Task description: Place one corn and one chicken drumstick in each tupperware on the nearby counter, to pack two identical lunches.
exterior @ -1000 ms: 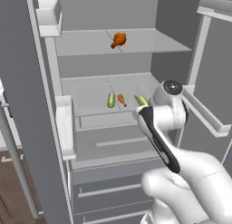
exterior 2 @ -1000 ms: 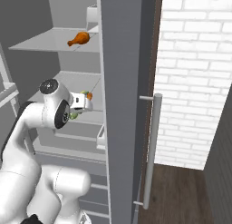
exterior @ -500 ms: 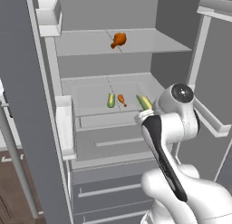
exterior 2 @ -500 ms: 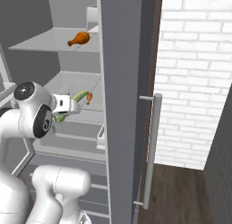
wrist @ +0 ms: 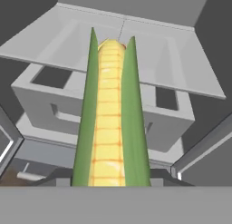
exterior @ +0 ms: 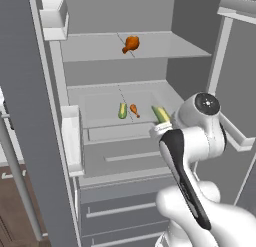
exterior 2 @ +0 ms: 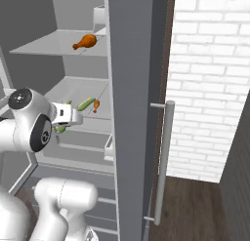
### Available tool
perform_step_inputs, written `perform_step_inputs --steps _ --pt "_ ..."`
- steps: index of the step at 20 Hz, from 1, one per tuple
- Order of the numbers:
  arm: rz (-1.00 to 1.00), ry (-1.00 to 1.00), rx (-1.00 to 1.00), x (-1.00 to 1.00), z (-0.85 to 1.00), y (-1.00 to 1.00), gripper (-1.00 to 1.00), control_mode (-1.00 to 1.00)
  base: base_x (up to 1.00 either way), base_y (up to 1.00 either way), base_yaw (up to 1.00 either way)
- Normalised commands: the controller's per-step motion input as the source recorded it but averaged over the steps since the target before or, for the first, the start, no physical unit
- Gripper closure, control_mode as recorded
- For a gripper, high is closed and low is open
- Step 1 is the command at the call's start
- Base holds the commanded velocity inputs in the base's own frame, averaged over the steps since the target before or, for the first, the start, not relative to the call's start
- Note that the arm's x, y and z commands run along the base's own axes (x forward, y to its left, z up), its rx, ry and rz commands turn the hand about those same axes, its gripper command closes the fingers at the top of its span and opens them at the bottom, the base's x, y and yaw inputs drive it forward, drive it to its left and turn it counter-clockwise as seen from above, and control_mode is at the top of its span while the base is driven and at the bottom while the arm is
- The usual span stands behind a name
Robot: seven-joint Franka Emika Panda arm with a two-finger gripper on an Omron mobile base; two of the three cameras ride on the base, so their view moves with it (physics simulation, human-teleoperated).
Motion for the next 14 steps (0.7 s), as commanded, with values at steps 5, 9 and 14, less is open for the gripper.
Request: perform_step_inputs --steps 5,9,14 --pt "0.0 0.02 0.0 -0.26 0.01 0.11 1.0 -1.0 0.0 0.0 0.0" --pt "0.0 0.01 0.0 -0.13 0.0 0.03 1.0 1.0 -0.3 0.03 0.0" --pt "0.0 0.0 0.0 0.0 0.0 0.0 1.0 1.0 -0.91 0.12 0.0"
